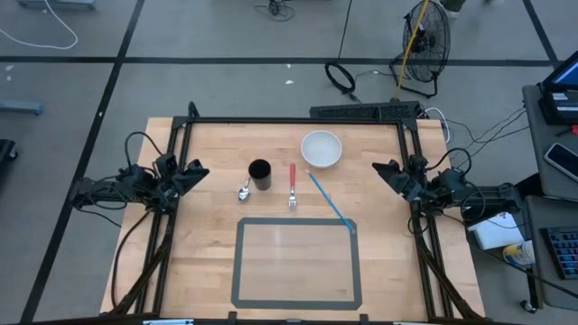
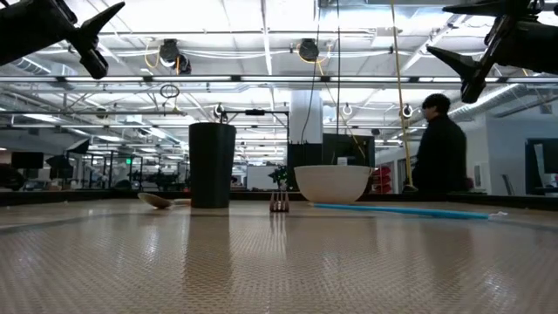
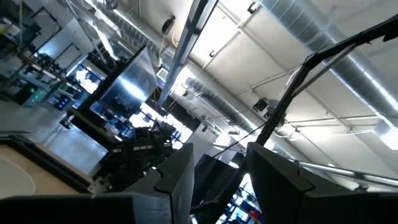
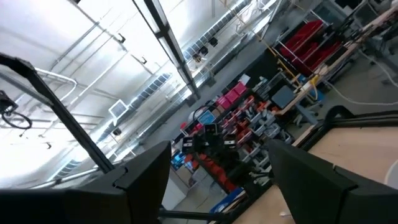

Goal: Pick & Place Utensil
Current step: Put the white bowl on the mat

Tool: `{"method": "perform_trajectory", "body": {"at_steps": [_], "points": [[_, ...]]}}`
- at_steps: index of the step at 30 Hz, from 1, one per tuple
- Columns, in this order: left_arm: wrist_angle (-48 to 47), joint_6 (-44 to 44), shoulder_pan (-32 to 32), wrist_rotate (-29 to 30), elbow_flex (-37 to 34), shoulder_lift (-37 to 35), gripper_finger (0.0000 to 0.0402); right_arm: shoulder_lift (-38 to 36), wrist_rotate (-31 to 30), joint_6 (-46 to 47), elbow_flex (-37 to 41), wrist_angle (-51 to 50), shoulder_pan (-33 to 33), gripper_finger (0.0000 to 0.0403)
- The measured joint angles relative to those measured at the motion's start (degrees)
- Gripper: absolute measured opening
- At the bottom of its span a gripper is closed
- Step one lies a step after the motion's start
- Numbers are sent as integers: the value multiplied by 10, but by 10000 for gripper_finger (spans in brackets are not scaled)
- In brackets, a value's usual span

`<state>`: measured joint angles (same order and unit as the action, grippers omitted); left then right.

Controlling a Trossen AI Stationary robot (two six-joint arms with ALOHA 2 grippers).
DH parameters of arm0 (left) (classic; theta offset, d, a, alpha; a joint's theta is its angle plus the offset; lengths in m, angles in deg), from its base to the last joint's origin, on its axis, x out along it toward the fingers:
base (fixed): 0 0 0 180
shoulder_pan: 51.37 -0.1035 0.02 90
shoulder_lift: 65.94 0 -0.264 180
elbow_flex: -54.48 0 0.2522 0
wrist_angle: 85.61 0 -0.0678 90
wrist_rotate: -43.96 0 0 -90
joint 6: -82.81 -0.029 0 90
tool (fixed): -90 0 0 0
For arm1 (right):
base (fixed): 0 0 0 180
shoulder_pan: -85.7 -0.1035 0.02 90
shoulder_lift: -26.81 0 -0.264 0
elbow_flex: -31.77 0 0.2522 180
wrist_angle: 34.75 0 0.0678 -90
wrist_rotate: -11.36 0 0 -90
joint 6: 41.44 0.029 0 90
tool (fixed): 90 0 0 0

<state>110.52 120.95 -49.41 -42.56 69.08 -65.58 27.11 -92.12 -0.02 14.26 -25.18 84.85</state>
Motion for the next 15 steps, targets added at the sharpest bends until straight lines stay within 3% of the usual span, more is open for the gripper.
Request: {"method": "perform_trajectory", "body": {"at_steps": [3,7,15], "points": [[-8,-36,0,31,0,0,152,0,-1,-13,0,0,0,265],[-9,-15,0,80,0,0,152,0,-2,24,0,7,0,265],[39,-91,0,92,8,0,152,5,-2,31,0,10,0,265]]}}
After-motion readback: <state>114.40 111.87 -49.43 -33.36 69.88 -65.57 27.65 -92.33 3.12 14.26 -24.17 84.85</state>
